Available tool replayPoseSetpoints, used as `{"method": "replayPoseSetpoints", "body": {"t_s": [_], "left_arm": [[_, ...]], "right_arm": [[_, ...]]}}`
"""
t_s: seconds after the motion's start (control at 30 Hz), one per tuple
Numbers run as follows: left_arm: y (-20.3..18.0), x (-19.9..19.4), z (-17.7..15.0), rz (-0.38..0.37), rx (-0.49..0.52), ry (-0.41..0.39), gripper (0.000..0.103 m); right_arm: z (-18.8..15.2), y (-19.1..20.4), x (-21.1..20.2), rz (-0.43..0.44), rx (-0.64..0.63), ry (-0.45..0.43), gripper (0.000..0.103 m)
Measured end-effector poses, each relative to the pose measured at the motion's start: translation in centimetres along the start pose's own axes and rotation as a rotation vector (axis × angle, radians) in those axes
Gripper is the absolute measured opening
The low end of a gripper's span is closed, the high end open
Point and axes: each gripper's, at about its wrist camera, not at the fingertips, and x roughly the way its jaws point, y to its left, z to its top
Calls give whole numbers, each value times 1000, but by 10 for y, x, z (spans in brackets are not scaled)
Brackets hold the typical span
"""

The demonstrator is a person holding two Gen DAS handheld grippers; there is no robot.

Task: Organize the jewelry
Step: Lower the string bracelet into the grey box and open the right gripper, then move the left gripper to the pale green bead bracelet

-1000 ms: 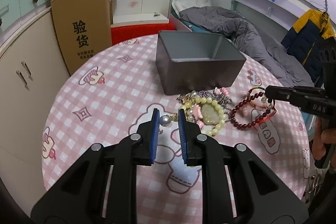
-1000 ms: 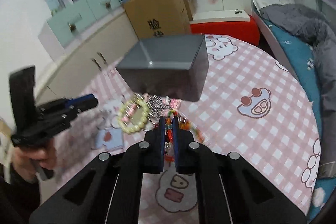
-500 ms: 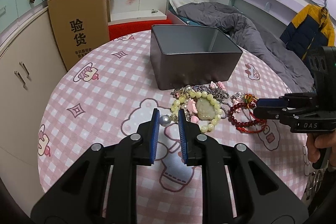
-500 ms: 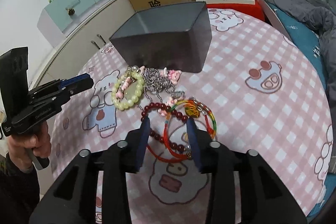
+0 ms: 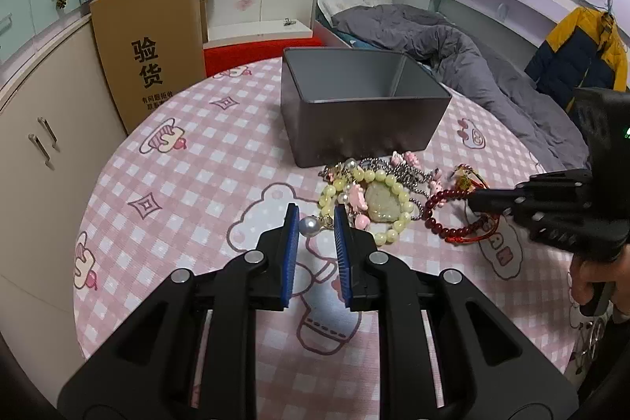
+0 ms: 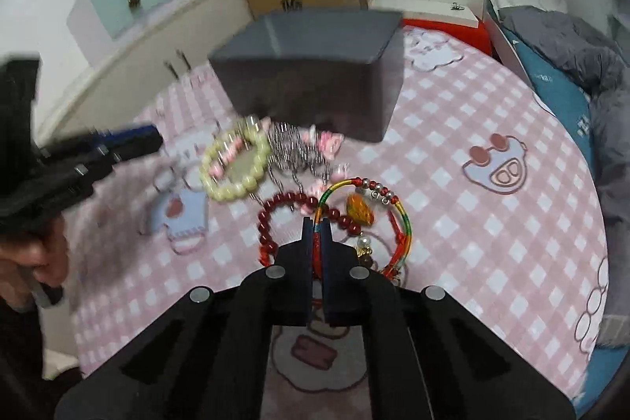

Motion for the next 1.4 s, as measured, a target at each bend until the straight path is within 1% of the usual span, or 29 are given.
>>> {"method": "replayPoseSetpoints", "body": {"t_s": [0.13,0.27,0.37,0.53,0.67,0.77,0.83,0.9,0.93,0.97,1.0,1.03,1.07,1.1,1.13,1.23,1.3,1.4], "left_arm": [[0,-12,8,1,6,-33,18],[-2,-24,22,3,18,-74,18],[-3,-32,36,7,27,-108,18],[-4,-42,71,12,44,-184,18],[-7,-35,105,-16,52,-212,18],[-8,-25,123,-41,48,-208,18],[-8,-12,135,-48,41,-190,18],[-6,4,143,-58,29,-156,19],[-5,11,146,-57,24,-134,24],[-3,20,149,-51,16,-109,54],[-1,26,151,-18,3,-93,78],[1,28,151,40,-14,-105,97],[3,26,151,62,-19,-132,97],[5,23,150,71,-21,-144,97],[7,21,149,81,-27,-147,97],[12,13,146,135,-52,-163,97],[15,3,143,158,-63,-178,97],[13,-14,140,187,-71,-212,97]], "right_arm": [[9,-12,-33,87,65,-96,2],[29,-18,-65,166,98,-192,2],[49,-18,-81,215,91,-242,2],[86,-12,-99,246,50,-302,2],[120,-7,-93,274,26,-318,2],[142,-5,-76,290,22,-305,2],[153,-5,-60,274,23,-283,2],[158,-7,-46,255,30,-250,6],[161,-10,-32,219,39,-218,6],[162,-13,-26,195,48,-198,10],[161,-17,-19,182,63,-181,15],[160,-22,-16,174,82,-173,37],[156,-26,-17,154,103,-180,55],[153,-29,-21,130,114,-199,90],[149,-31,-28,93,121,-241,96],[144,-38,-40,48,150,-270,96],[141,-38,-51,12,150,-306,96],[140,-37,-64,-7,150,-347,96]]}}
